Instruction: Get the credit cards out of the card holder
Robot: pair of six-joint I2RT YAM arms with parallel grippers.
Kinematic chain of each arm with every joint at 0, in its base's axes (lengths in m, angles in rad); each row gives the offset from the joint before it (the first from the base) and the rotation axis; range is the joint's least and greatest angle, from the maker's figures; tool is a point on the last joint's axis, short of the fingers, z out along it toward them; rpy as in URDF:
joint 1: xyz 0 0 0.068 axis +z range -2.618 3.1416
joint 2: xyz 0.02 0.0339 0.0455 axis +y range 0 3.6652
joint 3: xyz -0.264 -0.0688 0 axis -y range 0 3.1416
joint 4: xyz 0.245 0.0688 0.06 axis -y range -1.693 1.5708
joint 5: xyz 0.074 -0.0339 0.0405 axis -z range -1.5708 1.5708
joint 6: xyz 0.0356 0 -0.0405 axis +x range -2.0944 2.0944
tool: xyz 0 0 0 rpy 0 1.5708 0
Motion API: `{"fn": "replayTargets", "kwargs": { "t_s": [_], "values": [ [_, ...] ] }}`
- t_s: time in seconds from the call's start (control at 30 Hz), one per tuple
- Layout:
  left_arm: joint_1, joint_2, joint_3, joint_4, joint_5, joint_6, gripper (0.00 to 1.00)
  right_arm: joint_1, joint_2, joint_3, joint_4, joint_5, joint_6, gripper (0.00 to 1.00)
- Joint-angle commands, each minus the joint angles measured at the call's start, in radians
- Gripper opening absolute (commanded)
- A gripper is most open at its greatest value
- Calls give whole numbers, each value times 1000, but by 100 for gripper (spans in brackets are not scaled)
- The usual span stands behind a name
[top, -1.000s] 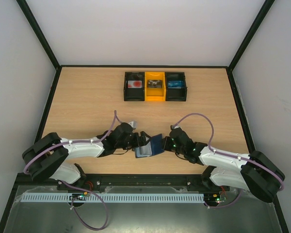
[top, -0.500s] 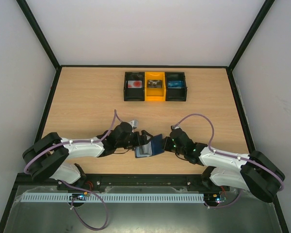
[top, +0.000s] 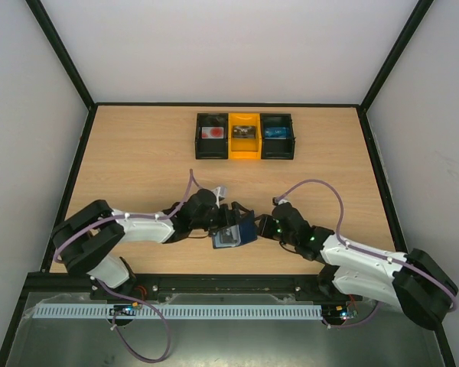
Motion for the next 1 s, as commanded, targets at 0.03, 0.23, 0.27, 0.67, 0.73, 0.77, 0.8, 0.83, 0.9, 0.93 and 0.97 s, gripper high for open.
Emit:
{"fn": "replayTargets", "kwargs": {
  "t_s": [0.03, 0.23, 0.27, 0.67, 0.73, 0.77, 0.8, 0.83, 0.9, 0.93, 0.97],
  "values": [
    [-7, 62, 116, 6, 21, 45, 92, 0, -112, 39, -153, 20, -21, 37],
    [-8, 142, 162, 58, 69, 30, 91, 0, -215, 15, -153, -67, 6, 36],
    [-9, 151, 168, 63, 73, 29, 91, 1, -230, 5, -132, -88, 11, 35],
    [4, 182, 238, -42, 44, 73, 90, 11, -162, -56, 126, -166, 69, 21],
    [14, 153, 236, -54, 42, 81, 90, 15, -126, -67, 154, -158, 68, 19],
    [20, 140, 238, -65, 39, 86, 90, 18, -105, -69, 157, -142, 65, 19],
    [25, 126, 239, -77, 33, 91, 90, 20, -76, -68, 156, -128, 64, 18],
    [32, 112, 239, -90, 27, 96, 90, 21, -46, -67, 159, -123, 60, 17],
    [44, 84, 235, -121, 20, 103, 90, 24, 6, -68, 165, -113, 59, 16],
    [51, 69, 233, -143, 14, 109, 90, 25, 26, -70, 166, -101, 62, 16],
    [57, 54, 234, -160, 6, 117, 90, 25, 42, -72, 162, -87, 64, 16]
  ]
}}
